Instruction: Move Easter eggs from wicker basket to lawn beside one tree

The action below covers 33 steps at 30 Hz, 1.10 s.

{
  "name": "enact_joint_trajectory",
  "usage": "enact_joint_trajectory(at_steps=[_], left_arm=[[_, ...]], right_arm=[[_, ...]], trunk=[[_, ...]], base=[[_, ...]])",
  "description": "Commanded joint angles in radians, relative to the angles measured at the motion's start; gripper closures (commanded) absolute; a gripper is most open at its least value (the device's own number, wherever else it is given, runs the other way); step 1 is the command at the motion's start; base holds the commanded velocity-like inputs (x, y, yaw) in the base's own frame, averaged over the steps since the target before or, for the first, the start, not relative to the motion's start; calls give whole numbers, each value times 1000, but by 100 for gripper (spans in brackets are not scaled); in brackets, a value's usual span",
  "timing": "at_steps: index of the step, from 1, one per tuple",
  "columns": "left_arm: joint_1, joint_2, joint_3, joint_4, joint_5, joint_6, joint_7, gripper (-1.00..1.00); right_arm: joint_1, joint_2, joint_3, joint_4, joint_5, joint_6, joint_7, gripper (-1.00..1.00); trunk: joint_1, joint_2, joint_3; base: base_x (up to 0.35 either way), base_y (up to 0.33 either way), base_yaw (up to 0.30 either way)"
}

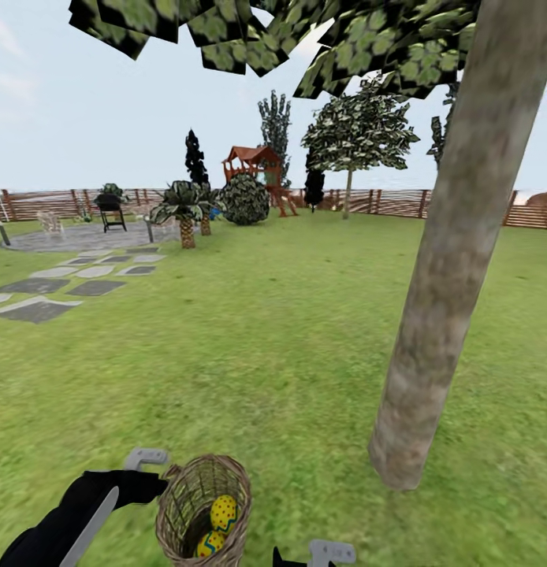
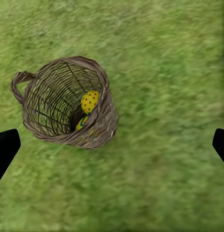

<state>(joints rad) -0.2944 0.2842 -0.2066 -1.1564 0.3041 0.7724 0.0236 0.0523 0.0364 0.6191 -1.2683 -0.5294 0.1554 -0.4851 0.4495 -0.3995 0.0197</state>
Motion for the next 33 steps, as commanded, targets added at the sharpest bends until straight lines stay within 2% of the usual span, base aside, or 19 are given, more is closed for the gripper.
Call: enact_joint_trajectory(at_steps=[1, 12, 23, 28, 33], left_arm=[[0, 1, -2, -1, 3, 3, 2, -100], [0, 1, -2, -1, 3, 3, 3, -100], [0, 1, -2, 0, 3, 2, 4, -100], [0, 1, -2, 0, 3, 2, 4, -100], [0, 1, -2, 0, 3, 2, 4, -100]], right_arm=[[0, 0, 1, -2, -4, 4, -6, -100], [0, -1, 1, -2, -4, 4, -6, -100], [0, -6, -2, -2, -5, 4, -7, -100], [0, -8, -27, -2, -6, 4, -6, -100], [0, -8, -35, -2, -7, 5, -6, -100]], trunk=[[1, 0, 1], [1, 0, 15], [1, 0, 29], [1, 0, 35], [1, 0, 41]], base=[[43, 194, -213], [75, 213, -213], [9, 25, -213], [1, 2, -212], [0, 43, -210]])
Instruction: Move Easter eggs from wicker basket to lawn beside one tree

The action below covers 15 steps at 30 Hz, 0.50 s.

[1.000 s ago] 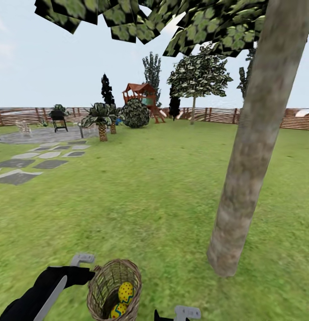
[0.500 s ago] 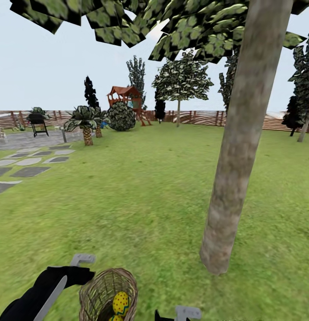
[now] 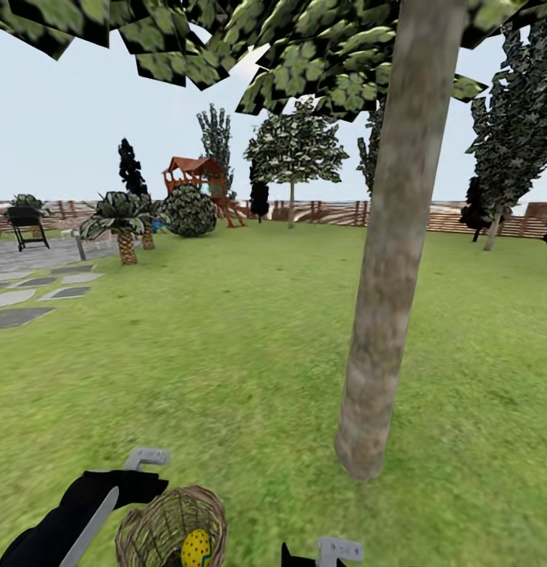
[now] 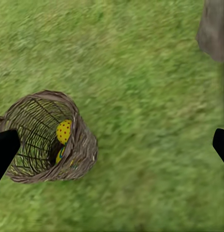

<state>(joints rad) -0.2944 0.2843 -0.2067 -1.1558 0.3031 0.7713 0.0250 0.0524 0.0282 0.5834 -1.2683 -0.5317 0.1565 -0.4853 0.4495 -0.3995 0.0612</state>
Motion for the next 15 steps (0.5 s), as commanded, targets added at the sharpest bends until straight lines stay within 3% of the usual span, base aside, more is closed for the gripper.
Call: enact_joint_trajectory(at_steps=[1, 6, 15], left_arm=[[0, 1, -2, -1, 4, 3, 3, -100], [0, 1, -2, -1, 4, 4, 3, -100], [0, 1, -2, -1, 4, 3, 4, -100]], right_arm=[[0, 0, 0, -2, -4, 4, -6, -100], [0, 1, -2, -2, -4, 4, -6, -100], [0, 3, -2, -2, -4, 10, -7, -100]], trunk=[[0, -1, 1], [0, -1, 6], [0, -1, 6]], base=[[0, 91, -209], [0, 126, -146], [0, 6, -5]])
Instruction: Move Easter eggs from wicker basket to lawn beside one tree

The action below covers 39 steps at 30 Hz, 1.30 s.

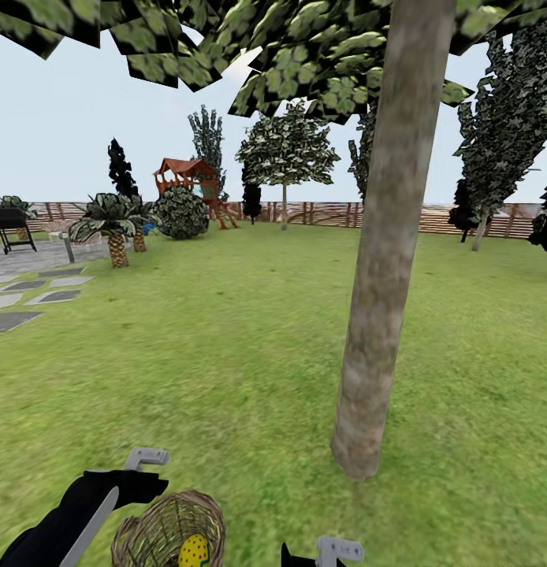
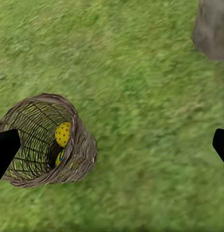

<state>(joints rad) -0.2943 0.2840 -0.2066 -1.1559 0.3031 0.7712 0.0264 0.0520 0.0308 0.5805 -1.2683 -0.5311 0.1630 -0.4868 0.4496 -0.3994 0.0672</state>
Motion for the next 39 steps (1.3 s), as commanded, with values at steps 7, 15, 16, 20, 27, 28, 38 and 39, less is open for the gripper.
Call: enact_joint_trajectory(at_steps=[7, 15, 16, 20, 27, 28, 38, 39], left_arm=[[0, 1, -2, -1, 4, 4, 3, -100], [0, 1, -2, -1, 4, 4, 3, -100], [0, 1, -2, -1, 4, 4, 3, -100], [0, 1, -2, -1, 4, 4, 3, -100], [0, 1, -2, -1, 2, 4, 3, -100], [0, 1, -2, -1, 2, 4, 3, -100], [0, 1, -2, -1, 2, 4, 3, -100], [0, 1, -2, -1, 2, 4, 4, -100]], right_arm=[[0, 0, 1, -2, -5, 2, -6, -100], [0, -1, 1, -2, -5, 0, -6, -100], [0, -1, 1, -2, -5, 0, -6, -100], [0, -1, 1, -2, -5, 3, -6, -100], [0, -1, 1, -2, -5, -1, -6, -100], [0, -1, 1, -2, -5, -1, -6, -100], [0, -2, 1, -2, -6, -2, -5, -100], [0, -2, 1, -2, -6, -2, -5, -100]], trunk=[[0, -1, 0], [0, -1, 2], [0, -1, 3], [0, -1, 4], [0, -1, 4], [0, -1, 4], [0, -1, 14], [0, -1, 15]], base=[[0, 61, 0], [0, 127, -48], [0, 116, -78], [0, 49, -33], [0, 6, -5], [0, 63, -63], [0, 176, -173], [0, 58, -206]])
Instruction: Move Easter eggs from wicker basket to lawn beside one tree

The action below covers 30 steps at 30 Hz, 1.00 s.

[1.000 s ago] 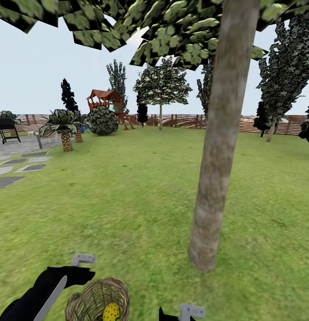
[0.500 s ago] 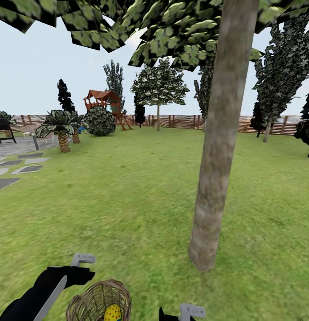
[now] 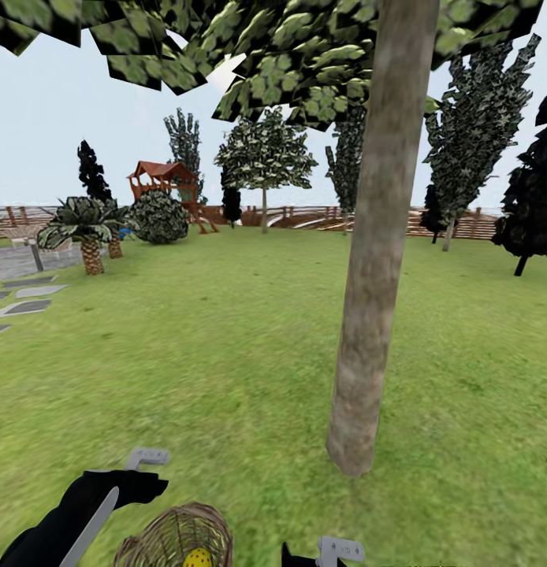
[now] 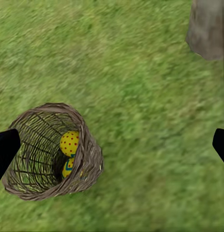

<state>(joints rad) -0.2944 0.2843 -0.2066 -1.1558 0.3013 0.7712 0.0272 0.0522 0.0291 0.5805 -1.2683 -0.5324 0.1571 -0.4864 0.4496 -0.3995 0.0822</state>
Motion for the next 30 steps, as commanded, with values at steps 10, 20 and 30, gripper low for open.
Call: enact_joint_trajectory(at_steps=[10, 20, 30], left_arm=[[0, 1, -3, -1, 3, 3, 3, -100], [0, 1, -3, -1, 2, 3, 6, -100], [-1, -2, -4, 73, 8, 1, 4, -100]], right_arm=[[0, 0, -4, -2, -4, 7, -6, -100], [0, 0, -4, -2, -3, 5, -6, -100], [0, 0, -5, -3, -3, 4, -6, -100]], trunk=[[0, -1, 3], [0, -1, 4], [0, -1, 11]], base=[[-31, 39, -65], [12, 4, -7], [100, 57, -135]])
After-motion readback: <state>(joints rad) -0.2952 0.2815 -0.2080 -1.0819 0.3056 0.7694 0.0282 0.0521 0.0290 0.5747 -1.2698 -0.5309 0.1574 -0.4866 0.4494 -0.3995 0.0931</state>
